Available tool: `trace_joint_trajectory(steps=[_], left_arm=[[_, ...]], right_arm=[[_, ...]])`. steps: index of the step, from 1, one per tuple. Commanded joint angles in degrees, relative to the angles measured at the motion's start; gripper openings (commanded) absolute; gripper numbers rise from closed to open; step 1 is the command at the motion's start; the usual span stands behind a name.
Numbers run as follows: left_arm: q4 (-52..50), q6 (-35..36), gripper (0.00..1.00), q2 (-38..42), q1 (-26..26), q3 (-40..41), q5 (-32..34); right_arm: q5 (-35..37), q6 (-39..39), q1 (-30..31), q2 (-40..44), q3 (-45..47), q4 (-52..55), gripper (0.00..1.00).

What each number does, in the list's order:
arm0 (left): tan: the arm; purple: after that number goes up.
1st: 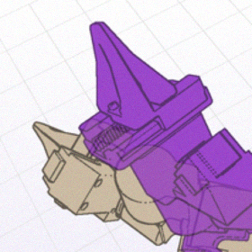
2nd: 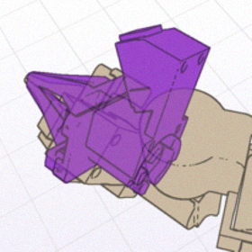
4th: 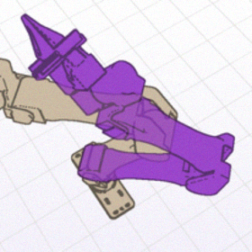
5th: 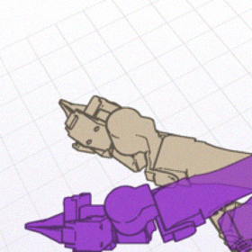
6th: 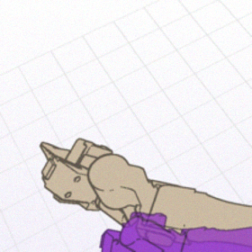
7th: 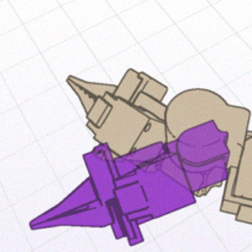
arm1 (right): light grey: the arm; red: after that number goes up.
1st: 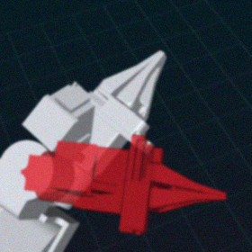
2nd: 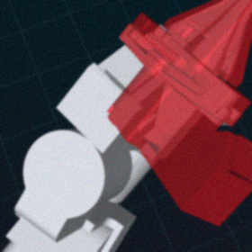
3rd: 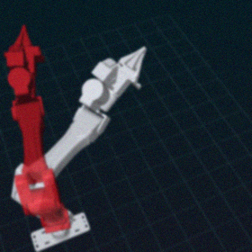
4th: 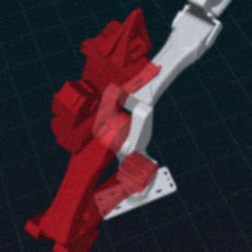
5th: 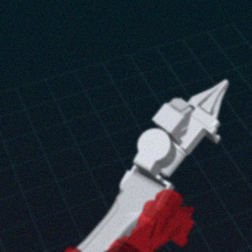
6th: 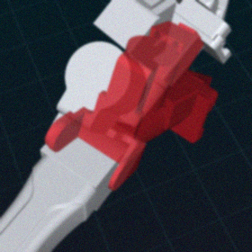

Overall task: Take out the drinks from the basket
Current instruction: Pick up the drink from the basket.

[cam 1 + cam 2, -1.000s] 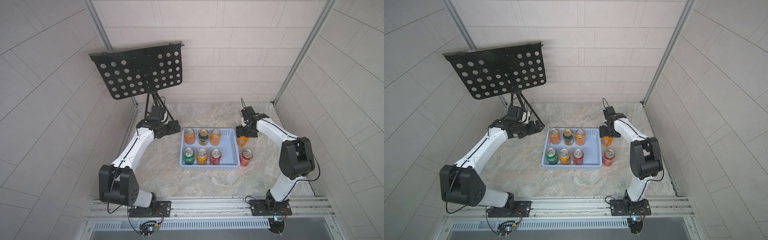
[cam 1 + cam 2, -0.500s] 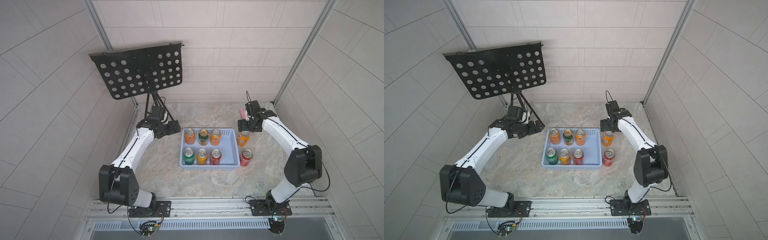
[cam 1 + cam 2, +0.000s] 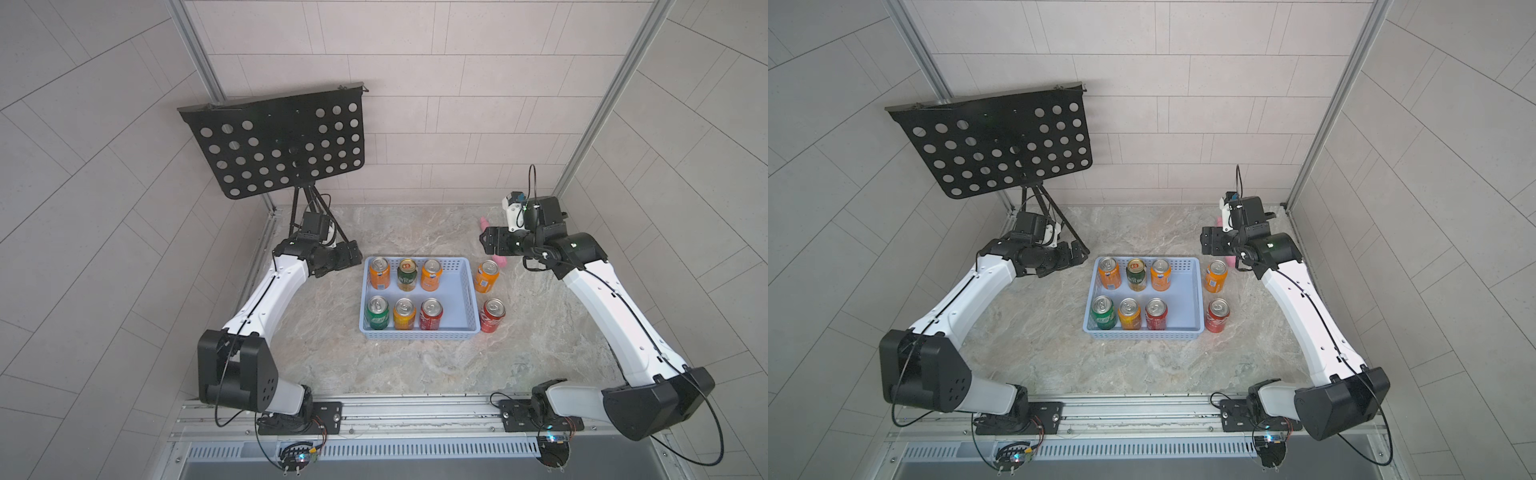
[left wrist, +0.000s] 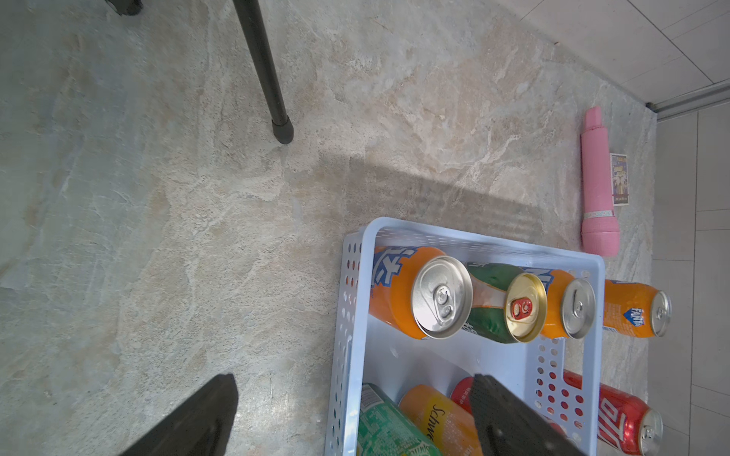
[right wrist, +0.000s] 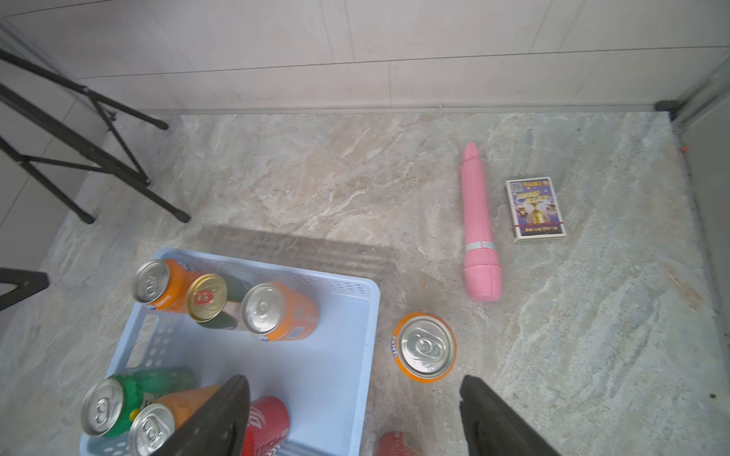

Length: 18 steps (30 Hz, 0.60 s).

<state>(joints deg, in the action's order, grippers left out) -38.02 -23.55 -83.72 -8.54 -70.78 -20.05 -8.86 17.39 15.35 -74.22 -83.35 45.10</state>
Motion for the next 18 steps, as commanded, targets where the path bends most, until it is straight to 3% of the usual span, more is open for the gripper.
trace_joint_trajectory(steps=[1, 8, 18], left_arm=[[-0.5, 0.3, 1.0, -1.3, 0.0, 0.0, -2.8], [-0.3, 0.3, 1.0, -1.3, 0.0, 0.0, -3.3], [-1.4, 0.7, 1.0, -0.4, -0.1, -0.2, -0.3]], right_arm=[[-2.1, 0.1, 2.7, -1.1, -0.6, -0.7, 0.87], [0.1, 1.0, 10.1, -11.2, -4.4, 0.2, 0.86], [5.7, 0.6, 12.1, -27.2, -13.1, 6.7, 0.85]])
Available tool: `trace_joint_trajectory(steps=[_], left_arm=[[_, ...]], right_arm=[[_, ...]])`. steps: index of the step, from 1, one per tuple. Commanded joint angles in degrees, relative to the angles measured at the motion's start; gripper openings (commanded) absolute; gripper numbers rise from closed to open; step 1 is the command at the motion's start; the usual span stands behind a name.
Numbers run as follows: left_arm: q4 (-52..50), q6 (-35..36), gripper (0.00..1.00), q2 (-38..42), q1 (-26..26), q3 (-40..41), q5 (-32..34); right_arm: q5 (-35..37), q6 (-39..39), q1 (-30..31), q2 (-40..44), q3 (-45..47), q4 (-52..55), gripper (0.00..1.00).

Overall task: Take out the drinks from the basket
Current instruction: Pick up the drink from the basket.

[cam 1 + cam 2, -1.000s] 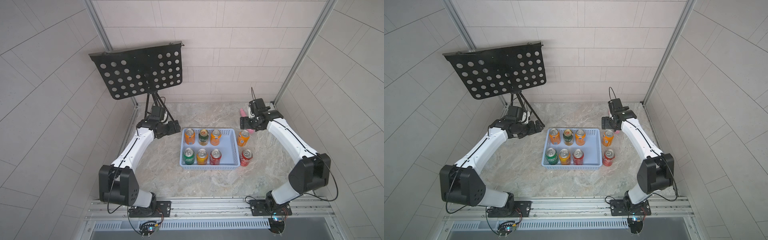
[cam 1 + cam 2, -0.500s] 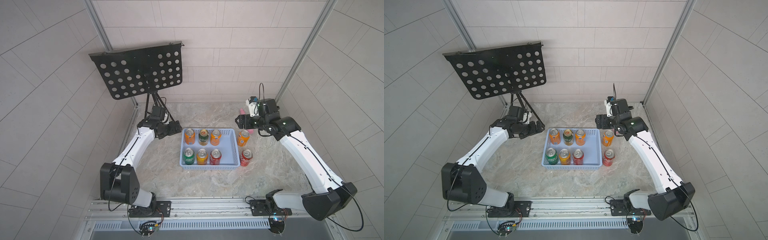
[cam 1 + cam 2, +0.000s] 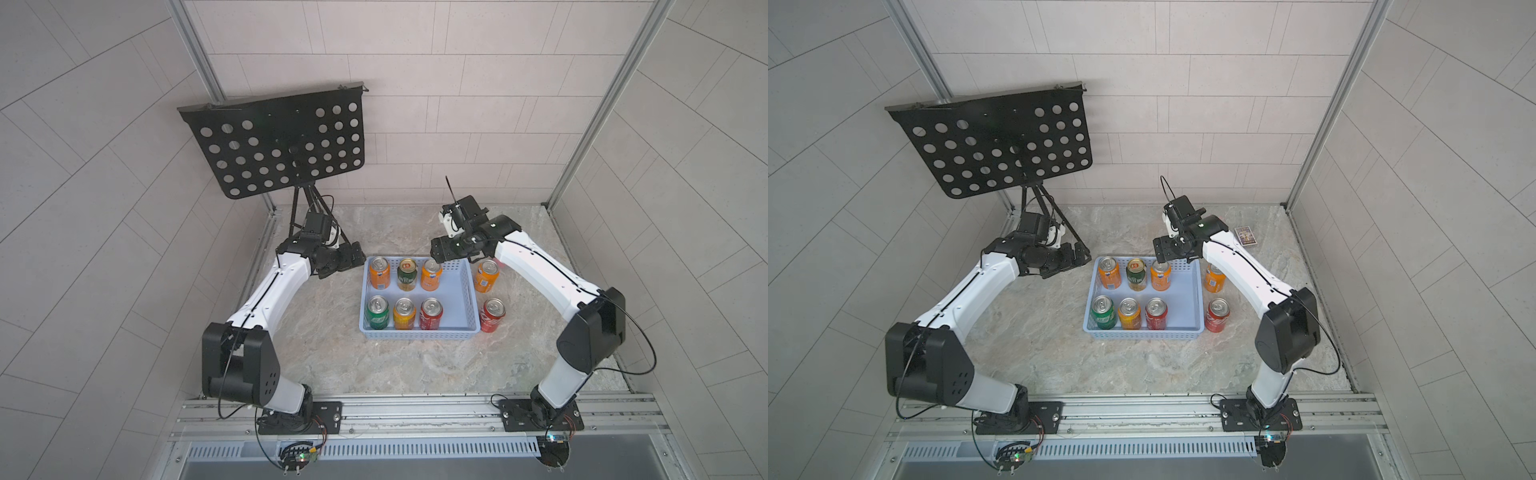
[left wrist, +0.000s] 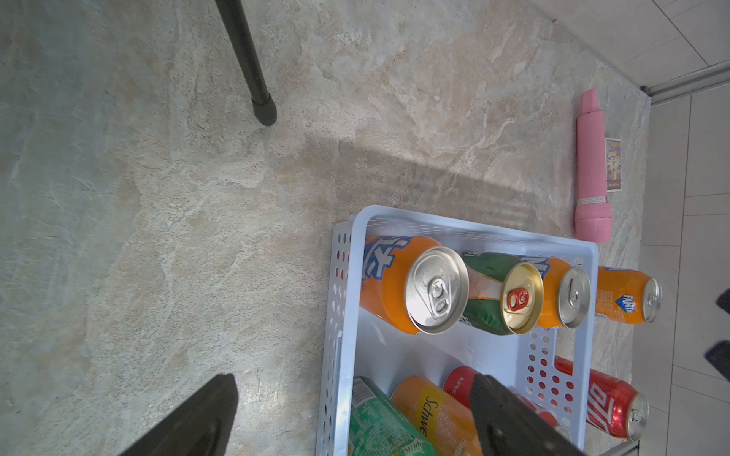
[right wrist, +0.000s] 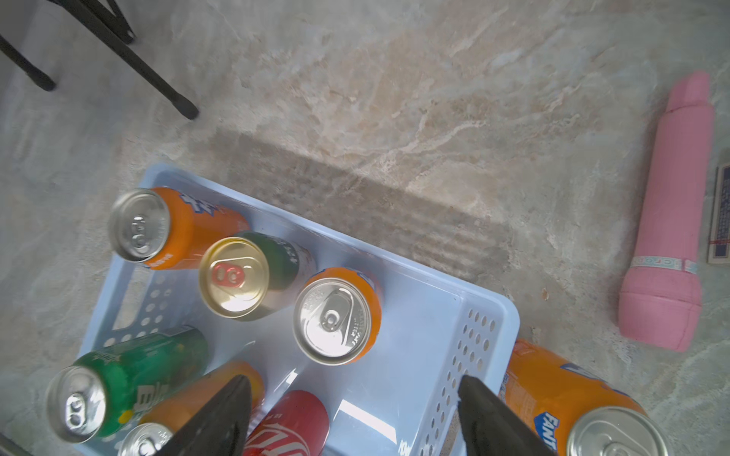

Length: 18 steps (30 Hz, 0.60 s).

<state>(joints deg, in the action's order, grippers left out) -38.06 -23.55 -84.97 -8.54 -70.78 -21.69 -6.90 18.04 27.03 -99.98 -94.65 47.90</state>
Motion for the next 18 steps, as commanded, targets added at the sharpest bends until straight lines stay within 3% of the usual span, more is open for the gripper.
trace_joint_trajectory(steps=[1, 18], left_arm=[[-1.4, 0.6, 1.0, 0.8, 0.0, -0.3, 1.1], [-1.2, 0.3, 1.0, 0.7, 0.0, -0.3, -0.7]], right_arm=[[3.7, -0.2, 0.6, -2.4, -2.2, 4.0, 0.85], [3.8, 0.4, 2.6, -13.2, -8.5, 7.0, 0.84]])
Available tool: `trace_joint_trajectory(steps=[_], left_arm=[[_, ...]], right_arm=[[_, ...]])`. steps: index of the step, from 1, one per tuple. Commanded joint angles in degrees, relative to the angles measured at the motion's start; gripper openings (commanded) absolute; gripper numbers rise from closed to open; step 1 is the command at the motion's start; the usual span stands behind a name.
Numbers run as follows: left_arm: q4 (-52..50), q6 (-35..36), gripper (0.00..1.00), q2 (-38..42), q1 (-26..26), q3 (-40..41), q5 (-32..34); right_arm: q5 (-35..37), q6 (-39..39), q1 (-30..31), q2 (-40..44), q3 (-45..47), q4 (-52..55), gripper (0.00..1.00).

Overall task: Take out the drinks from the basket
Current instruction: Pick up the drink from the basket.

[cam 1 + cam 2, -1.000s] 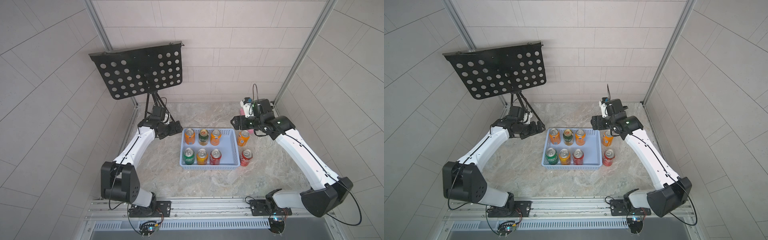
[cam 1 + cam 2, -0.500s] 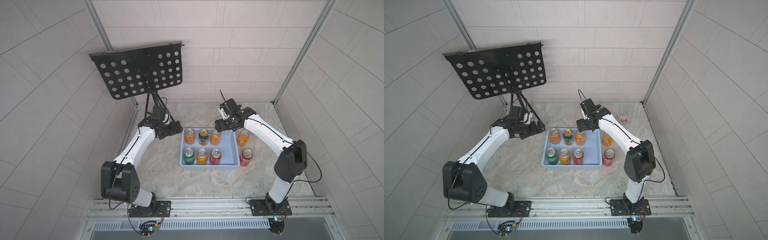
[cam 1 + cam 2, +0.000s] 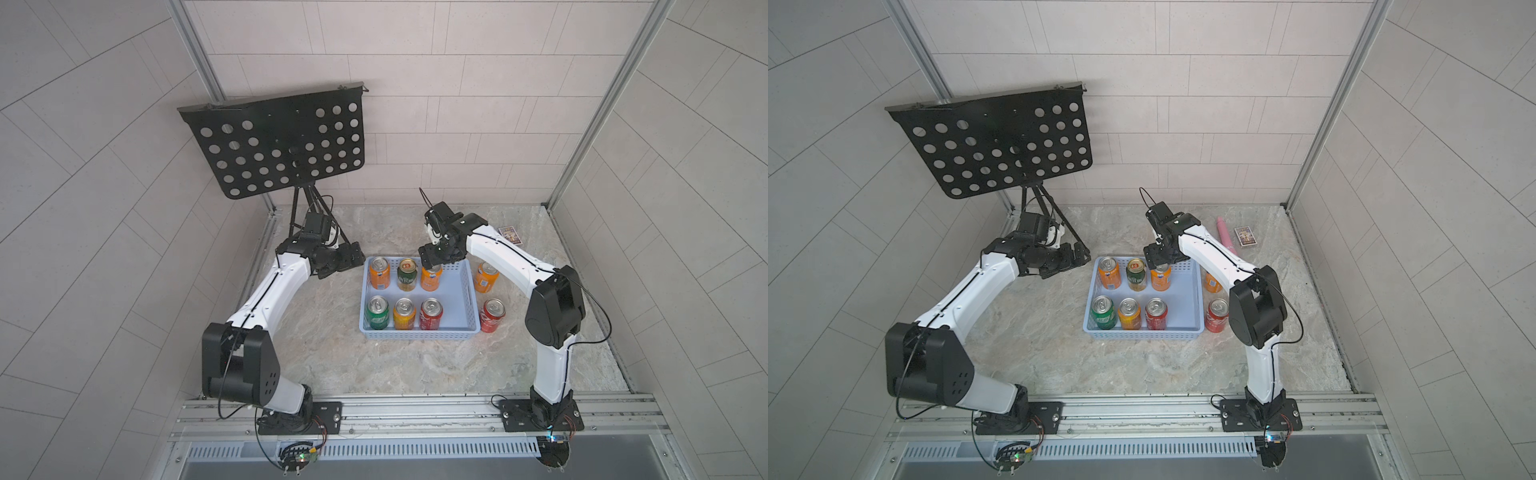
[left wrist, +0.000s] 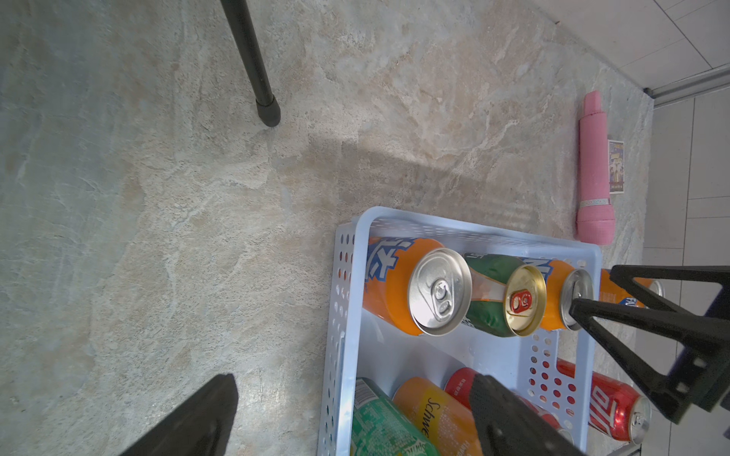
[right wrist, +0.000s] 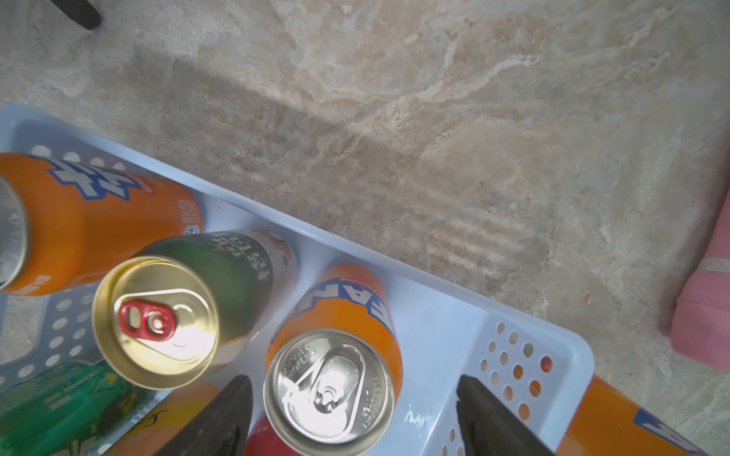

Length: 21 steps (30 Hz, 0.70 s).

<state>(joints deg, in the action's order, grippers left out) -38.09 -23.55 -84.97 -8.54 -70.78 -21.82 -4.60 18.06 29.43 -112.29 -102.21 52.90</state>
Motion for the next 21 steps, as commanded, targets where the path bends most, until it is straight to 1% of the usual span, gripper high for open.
trace_joint_trajectory(steps=[1, 12, 17, 21], left_arm=[[-1.1, 0.2, 1.0, 0.6, 0.0, -0.3, -0.5], [-1.1, 0.2, 1.0, 0.8, -0.1, -0.3, -0.7], [-1.1, 0.1, 1.0, 0.9, 0.0, -0.3, -0.9], [-1.1, 0.2, 1.0, 1.0, -0.1, -0.4, -0.8]], right_arm=[[1.4, 0.4, 0.3, -1.3, -1.0, 2.0, 0.84], [1.7, 0.6, 0.9, -4.3, -2.2, 2.2, 0.84], [2.1, 0.4, 1.0, -3.8, -1.4, 1.9, 0.83], [1.8, 0.5, 1.1, -5.0, -1.4, 2.1, 0.83]])
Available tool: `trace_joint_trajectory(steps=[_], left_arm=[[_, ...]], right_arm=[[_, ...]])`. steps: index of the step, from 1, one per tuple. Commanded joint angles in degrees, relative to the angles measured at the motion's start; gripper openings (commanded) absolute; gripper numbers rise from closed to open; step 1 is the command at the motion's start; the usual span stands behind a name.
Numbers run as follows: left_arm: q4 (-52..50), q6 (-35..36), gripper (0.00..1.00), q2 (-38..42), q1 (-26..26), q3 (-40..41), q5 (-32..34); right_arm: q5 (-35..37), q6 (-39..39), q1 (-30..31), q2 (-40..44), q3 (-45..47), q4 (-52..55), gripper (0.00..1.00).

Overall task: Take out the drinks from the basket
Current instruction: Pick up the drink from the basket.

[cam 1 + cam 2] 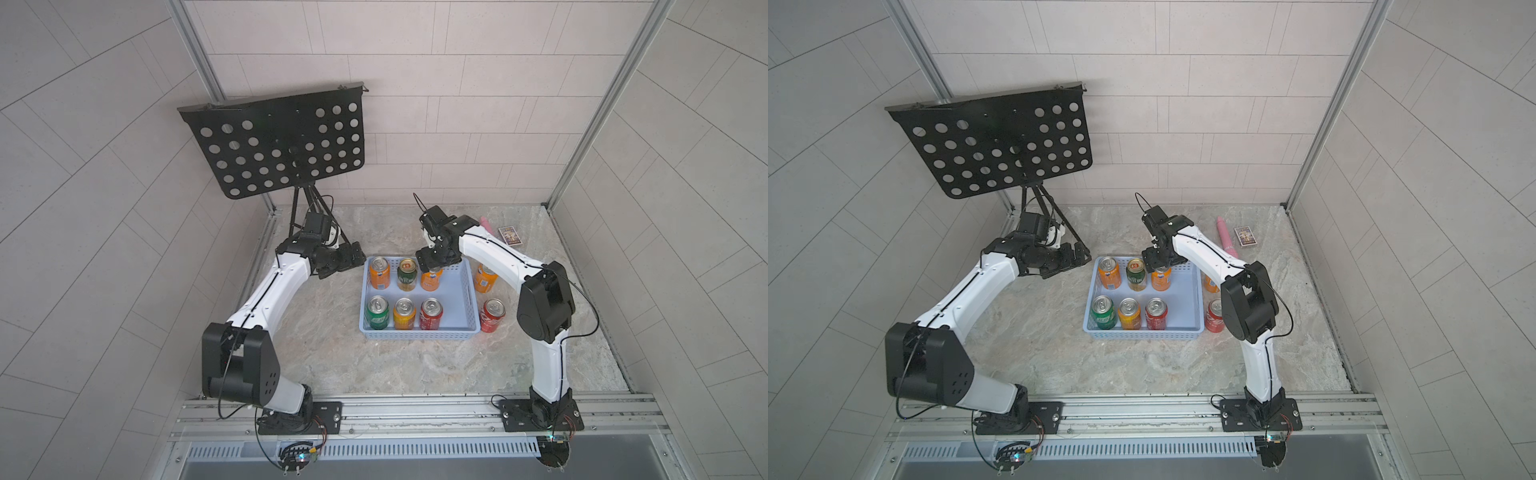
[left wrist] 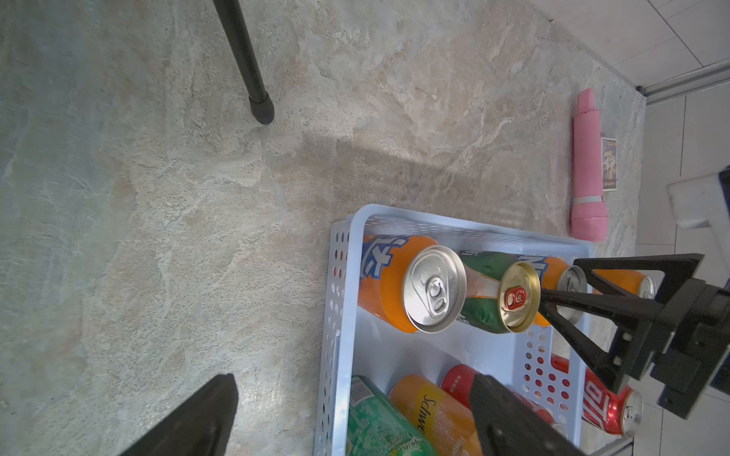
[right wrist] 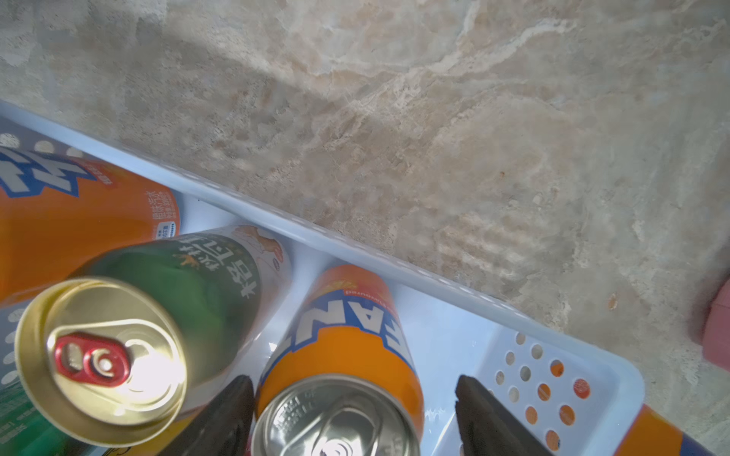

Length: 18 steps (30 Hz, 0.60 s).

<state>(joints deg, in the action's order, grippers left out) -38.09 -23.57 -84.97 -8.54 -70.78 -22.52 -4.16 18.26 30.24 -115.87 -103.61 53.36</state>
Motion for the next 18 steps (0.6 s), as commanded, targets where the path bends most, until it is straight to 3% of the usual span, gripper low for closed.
trace_joint_trajectory(steps=[1, 13, 18], left_arm=[[-1.1, 0.3, 1.0, 1.0, 0.0, -0.4, -0.1], [-1.1, 0.3, 1.0, 1.1, 0.0, -0.2, 0.0], [-1.1, 0.2, 1.0, 1.3, -0.1, -0.2, 0.1]], right_arm=[[1.4, 0.3, 0.4, -1.8, 0.1, 1.7, 0.82], [1.7, 0.9, 1.0, -2.2, 2.6, 1.6, 0.77], [2.0, 1.1, 1.0, -1.4, 2.9, 1.4, 0.64]])
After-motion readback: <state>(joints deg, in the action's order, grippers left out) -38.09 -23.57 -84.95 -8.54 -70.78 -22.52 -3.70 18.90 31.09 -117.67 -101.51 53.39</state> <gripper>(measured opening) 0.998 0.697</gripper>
